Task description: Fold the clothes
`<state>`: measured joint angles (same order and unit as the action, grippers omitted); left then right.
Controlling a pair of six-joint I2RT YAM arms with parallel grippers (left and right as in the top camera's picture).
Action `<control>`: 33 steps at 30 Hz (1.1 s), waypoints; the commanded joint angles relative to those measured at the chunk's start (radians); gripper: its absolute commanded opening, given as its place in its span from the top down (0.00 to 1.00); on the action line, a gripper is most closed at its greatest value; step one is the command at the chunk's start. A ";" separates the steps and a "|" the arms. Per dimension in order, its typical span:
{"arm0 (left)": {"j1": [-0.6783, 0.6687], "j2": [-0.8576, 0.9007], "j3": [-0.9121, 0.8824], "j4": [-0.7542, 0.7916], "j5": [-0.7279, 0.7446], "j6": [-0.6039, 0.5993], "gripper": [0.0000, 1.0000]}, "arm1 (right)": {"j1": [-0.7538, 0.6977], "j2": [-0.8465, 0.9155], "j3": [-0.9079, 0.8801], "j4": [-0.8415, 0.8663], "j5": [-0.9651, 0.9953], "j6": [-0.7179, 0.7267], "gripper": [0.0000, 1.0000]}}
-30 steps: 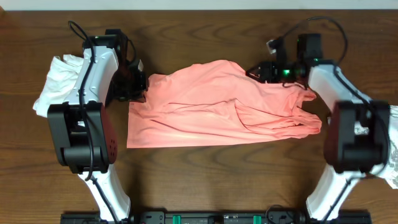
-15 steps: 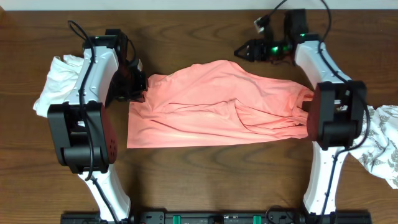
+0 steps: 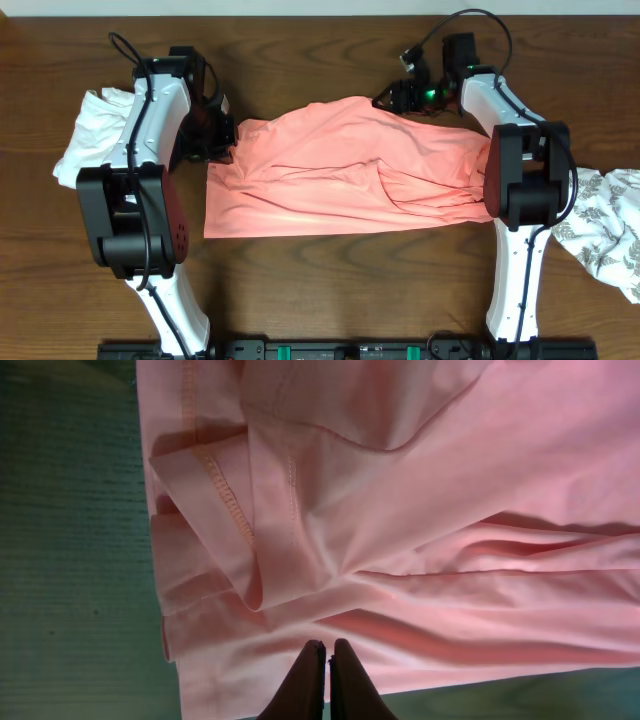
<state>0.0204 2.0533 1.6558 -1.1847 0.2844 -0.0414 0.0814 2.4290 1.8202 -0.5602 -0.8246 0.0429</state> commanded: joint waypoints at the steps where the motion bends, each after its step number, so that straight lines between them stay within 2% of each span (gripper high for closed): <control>1: 0.000 -0.003 -0.012 -0.003 -0.009 0.002 0.94 | 0.025 0.013 0.013 -0.001 0.019 -0.034 0.40; 13: 0.000 -0.003 -0.012 -0.003 -0.009 0.002 0.94 | 0.085 0.032 0.013 -0.022 0.099 -0.033 0.50; 14: 0.000 -0.003 -0.012 -0.003 -0.009 0.002 0.94 | 0.087 0.038 0.013 -0.025 0.112 -0.032 0.56; 17: 0.000 -0.003 -0.012 -0.003 -0.009 0.003 0.94 | 0.088 0.045 0.013 -0.040 0.176 -0.002 0.83; 18: 0.000 -0.003 -0.012 -0.003 -0.009 0.003 0.94 | 0.087 0.045 0.013 -0.042 0.198 0.006 0.90; 19: 0.000 -0.003 -0.012 -0.003 -0.009 0.003 0.94 | 0.085 0.045 0.013 -0.042 0.206 0.006 0.92; 25: 0.000 -0.003 -0.012 0.001 -0.009 0.003 0.94 | 0.064 0.045 0.013 -0.035 0.207 0.025 0.91; 27: 0.000 -0.003 -0.012 0.001 -0.009 0.003 0.94 | 0.053 0.044 0.014 -0.036 0.199 0.032 0.98; 33: 0.000 -0.003 -0.012 0.005 -0.009 0.002 0.94 | 0.021 0.006 0.016 -0.058 0.162 0.059 0.99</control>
<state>0.0204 2.0533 1.6554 -1.1805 0.2844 -0.0414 0.1314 2.4405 1.8320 -0.6022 -0.7010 0.0757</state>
